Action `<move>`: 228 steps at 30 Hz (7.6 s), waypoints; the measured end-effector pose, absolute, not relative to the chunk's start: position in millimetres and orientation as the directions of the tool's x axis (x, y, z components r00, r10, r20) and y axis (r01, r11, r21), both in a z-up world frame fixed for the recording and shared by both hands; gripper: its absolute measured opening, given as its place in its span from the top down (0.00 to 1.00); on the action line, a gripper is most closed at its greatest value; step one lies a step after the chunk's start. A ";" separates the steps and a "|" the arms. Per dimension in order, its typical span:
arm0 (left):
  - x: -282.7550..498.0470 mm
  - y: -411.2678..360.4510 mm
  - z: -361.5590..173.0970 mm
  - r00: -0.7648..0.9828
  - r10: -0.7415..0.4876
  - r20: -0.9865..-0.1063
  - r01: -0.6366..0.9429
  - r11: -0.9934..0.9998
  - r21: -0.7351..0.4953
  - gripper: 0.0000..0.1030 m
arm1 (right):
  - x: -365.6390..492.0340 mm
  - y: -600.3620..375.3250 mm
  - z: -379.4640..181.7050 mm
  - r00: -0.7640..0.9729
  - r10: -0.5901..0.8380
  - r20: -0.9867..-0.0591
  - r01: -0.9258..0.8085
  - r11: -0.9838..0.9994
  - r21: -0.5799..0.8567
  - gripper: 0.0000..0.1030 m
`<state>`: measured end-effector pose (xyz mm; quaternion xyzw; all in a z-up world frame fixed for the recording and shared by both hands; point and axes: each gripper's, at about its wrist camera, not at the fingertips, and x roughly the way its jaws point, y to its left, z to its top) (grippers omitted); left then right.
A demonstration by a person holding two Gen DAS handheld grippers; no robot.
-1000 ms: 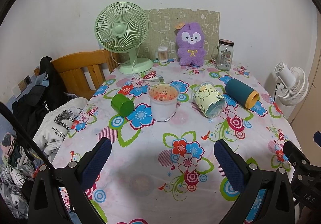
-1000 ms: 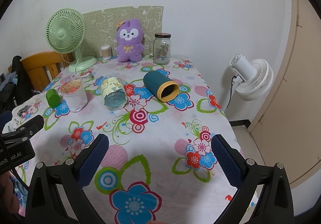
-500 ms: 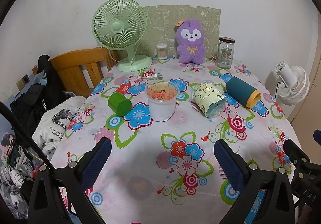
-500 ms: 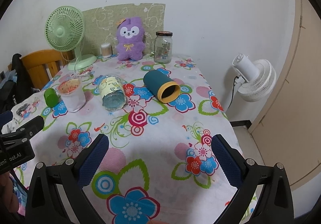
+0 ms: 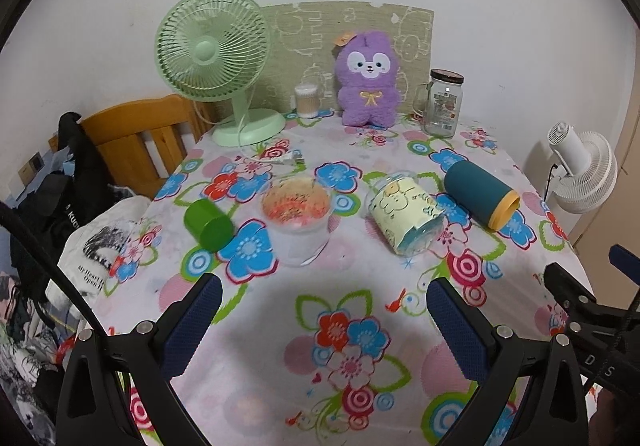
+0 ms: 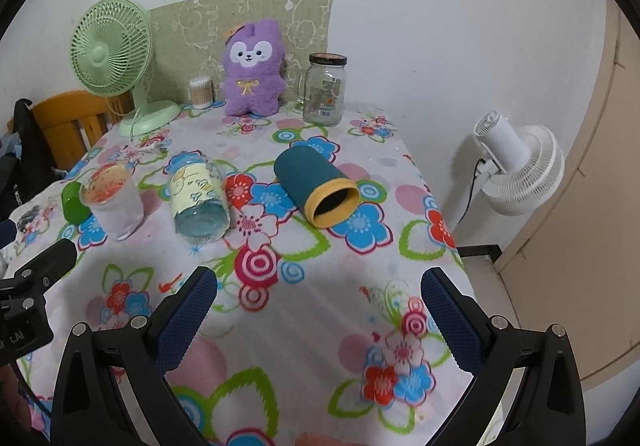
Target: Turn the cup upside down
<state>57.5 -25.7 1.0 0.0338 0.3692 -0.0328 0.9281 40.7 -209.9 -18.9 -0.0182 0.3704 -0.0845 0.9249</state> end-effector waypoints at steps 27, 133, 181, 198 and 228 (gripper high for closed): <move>155.4 -71.7 -19.4 0.699 0.012 -0.715 0.080 0.992 0.095 0.00 | 197.3 -249.6 -51.1 0.576 -0.132 -0.807 0.002 0.987 -0.159 0.00; 33.0 -13.3 -18.8 0.683 -0.005 -0.730 0.066 0.996 0.055 0.00 | -40.0 -185.4 -73.1 0.595 0.098 -0.798 -0.208 0.978 -0.035 0.34; -30.1 -76.8 -30.1 0.495 -0.233 -0.837 0.183 0.970 -0.162 0.00 | -94.5 -277.2 -4.0 0.679 0.003 -0.734 -0.090 0.993 -0.078 0.12; -39.0 -122.7 -43.2 0.399 -0.305 -0.865 0.161 0.952 -0.261 0.00 | -112.4 -334.0 -32.7 0.616 -0.047 -0.786 -0.036 0.995 -0.088 0.12; -22.5 -126.8 -78.1 0.244 -0.358 -0.901 -0.027 0.927 -0.375 0.21 | -93.8 -364.6 -72.4 0.542 0.027 -0.840 0.030 0.998 0.052 0.12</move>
